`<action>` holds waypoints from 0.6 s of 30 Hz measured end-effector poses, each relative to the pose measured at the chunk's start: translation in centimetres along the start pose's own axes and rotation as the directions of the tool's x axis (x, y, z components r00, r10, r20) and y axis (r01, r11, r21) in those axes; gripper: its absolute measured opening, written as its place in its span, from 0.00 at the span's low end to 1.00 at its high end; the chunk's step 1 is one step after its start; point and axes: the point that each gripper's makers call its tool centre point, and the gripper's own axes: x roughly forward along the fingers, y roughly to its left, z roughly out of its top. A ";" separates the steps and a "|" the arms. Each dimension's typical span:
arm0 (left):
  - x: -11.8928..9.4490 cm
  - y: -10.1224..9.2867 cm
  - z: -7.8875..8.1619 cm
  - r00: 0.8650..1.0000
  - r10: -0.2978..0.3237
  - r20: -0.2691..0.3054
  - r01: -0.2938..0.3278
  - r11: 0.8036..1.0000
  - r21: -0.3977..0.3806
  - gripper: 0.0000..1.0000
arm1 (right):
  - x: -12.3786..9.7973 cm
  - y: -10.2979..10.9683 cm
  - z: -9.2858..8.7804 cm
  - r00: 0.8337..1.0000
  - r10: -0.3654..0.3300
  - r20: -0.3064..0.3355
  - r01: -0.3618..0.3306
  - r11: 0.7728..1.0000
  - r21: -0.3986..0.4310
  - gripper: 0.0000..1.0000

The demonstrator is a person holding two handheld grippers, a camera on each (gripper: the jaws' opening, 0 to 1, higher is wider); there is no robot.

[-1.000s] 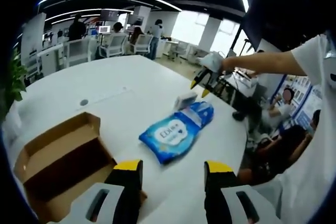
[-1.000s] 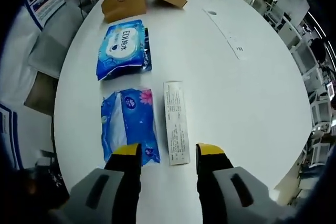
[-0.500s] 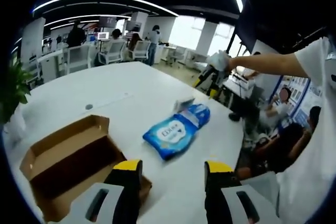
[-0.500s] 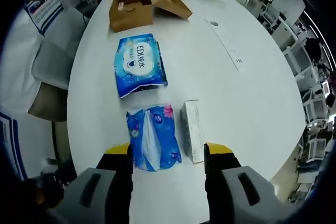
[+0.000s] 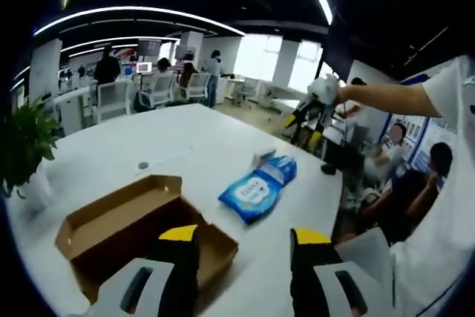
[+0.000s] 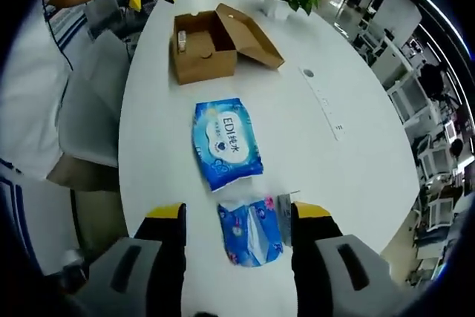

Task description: Operate the shoe box by opening the lid, removing the specified soft item, and placing it in the target area until the item is outside and the box remains undamaged.

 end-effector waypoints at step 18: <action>-8.0 5.7 -3.1 0.998 -0.003 -0.055 0.005 0.999 0.040 0.49 | 5.3 5.4 11.7 0.998 0.015 0.063 -0.016 1.000 0.015 0.52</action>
